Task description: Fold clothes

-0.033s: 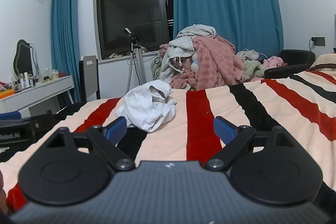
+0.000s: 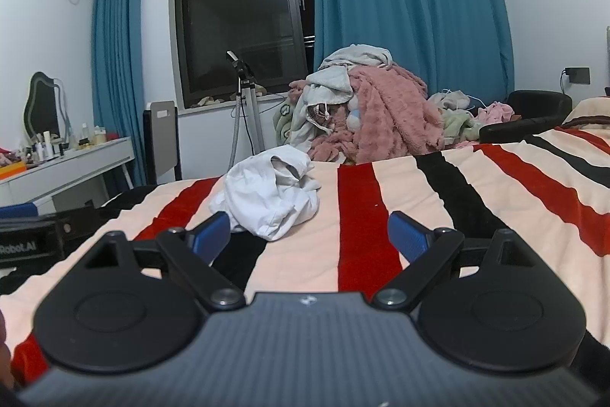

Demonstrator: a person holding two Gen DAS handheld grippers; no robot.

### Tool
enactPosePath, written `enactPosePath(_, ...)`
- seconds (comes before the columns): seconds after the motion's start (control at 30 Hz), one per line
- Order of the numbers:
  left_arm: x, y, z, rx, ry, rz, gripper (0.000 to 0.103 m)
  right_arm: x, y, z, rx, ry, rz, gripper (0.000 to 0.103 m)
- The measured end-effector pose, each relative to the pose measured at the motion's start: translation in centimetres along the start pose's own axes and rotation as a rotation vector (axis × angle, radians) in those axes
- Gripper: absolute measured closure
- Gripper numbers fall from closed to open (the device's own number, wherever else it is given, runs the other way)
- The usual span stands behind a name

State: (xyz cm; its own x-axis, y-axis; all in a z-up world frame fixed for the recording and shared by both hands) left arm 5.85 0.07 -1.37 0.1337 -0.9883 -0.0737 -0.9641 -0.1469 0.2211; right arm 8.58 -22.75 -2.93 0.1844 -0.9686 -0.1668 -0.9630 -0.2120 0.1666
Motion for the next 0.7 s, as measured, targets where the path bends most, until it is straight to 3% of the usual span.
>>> enactPosePath(0.7, -0.8, -0.7, 0.6, -0.015, -0.018, -0.010, 0.000, -0.1, 0.1, 0.2, -0.013, 0.017, 0.002, 0.012)
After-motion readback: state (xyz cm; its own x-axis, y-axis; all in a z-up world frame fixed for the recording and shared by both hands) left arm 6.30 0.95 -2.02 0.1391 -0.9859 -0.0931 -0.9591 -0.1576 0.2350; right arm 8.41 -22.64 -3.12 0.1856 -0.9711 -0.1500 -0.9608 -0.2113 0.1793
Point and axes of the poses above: each gripper's, at about its wrist camera, not at the fingertips, and y roughly against the way its jaws point, x to its right, z to its underside, the point moved 6 cm from there along -y, roughly the way its jaws point, and after that the axes turned 8 degrees about -z, right-handed, at the moved point
